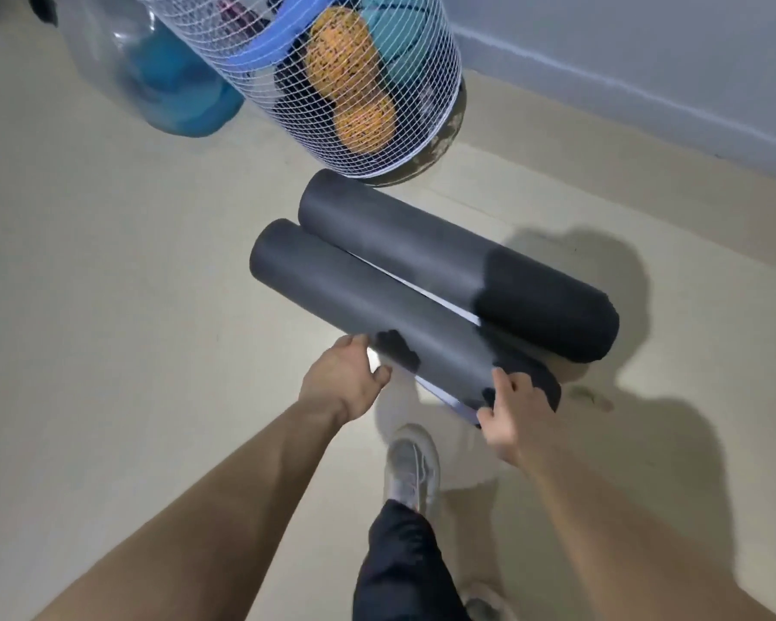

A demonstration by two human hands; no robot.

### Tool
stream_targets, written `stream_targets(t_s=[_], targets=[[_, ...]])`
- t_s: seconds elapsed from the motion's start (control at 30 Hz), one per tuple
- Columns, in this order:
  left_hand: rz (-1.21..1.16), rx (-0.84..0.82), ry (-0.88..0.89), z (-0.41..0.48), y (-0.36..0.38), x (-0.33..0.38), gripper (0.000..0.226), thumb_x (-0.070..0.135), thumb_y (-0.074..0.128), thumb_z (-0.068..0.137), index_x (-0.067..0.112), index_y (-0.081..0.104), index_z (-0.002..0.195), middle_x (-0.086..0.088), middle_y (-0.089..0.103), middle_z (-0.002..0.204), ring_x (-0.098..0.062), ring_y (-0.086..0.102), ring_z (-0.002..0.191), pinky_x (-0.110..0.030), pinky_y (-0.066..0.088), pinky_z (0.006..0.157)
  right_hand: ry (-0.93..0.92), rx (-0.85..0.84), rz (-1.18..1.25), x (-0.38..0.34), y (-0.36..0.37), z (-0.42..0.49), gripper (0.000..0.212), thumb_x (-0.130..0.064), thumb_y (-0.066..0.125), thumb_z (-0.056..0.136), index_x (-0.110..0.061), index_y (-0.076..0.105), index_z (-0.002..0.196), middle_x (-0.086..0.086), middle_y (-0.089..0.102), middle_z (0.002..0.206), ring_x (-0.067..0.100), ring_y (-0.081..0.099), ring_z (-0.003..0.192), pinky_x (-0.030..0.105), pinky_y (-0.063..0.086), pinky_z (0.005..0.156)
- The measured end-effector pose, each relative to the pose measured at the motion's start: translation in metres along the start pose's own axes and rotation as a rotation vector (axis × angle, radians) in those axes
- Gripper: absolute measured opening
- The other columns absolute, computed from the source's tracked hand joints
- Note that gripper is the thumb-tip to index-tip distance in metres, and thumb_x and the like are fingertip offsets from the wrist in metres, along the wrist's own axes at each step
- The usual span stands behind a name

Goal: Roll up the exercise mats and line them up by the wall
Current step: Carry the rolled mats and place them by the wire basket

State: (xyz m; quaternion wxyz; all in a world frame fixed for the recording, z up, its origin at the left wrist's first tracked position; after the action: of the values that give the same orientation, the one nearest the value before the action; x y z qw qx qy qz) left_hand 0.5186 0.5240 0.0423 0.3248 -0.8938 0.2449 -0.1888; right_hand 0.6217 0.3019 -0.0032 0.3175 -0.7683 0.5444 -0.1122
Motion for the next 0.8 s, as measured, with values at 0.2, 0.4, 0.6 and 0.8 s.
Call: stream_targets(t_s=[0.2,0.4,0.6,0.8], targets=[[0.240,0.032,0.119,0.105,-0.033,-0.043,0.057,0.046,0.053,0.100,0.019,0.043,0.149,-0.007,0.050,0.146,-0.031,0.043,0.134,-0.043,0.042,0.106,0.300,0.056,0.336,-0.011,0.028,0.050,0.066,-0.037,0.048,0.103,-0.013,0.022,0.158,0.017,0.022,0.160,0.041,0.037,0.137,0.048,0.043,0.101],[0.449,0.136,0.296,0.163,-0.027,-0.078,0.073,0.053,0.052,0.098,0.011,0.030,0.153,-0.012,0.033,0.158,-0.037,0.023,0.145,-0.048,0.031,0.116,0.540,0.211,0.426,-0.009,0.068,0.064,0.072,-0.041,0.047,0.104,-0.016,0.014,0.162,0.021,0.008,0.165,0.047,0.031,0.143,0.053,0.040,0.109],[0.436,0.249,0.414,0.186,-0.014,-0.098,0.073,0.055,0.044,0.101,0.007,0.027,0.154,-0.017,0.023,0.163,-0.042,0.014,0.149,-0.051,0.020,0.121,0.684,0.455,0.574,-0.019,0.107,0.060,0.064,-0.032,0.055,0.101,-0.011,0.028,0.155,0.023,0.021,0.154,0.049,0.043,0.129,0.052,0.044,0.100],[0.150,0.483,0.145,0.245,-0.036,-0.148,0.074,0.055,0.047,0.100,0.009,0.028,0.155,-0.015,0.022,0.164,-0.045,0.016,0.148,-0.059,0.024,0.116,0.830,0.706,0.672,-0.015,0.138,0.093,0.081,-0.061,0.049,0.099,-0.017,0.018,0.159,0.025,0.014,0.162,0.046,0.020,0.145,0.066,0.033,0.109]])
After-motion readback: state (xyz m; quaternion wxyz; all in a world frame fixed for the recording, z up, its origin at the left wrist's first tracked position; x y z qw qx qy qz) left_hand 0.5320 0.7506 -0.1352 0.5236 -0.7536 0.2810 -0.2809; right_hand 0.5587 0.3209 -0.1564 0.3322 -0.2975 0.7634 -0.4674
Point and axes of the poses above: each hand's wrist, its own z-axis towards the middle knuckle, its own y-axis out of the palm, x = y × z, the point moved 3 cm from there along z, towards the middle knuckle
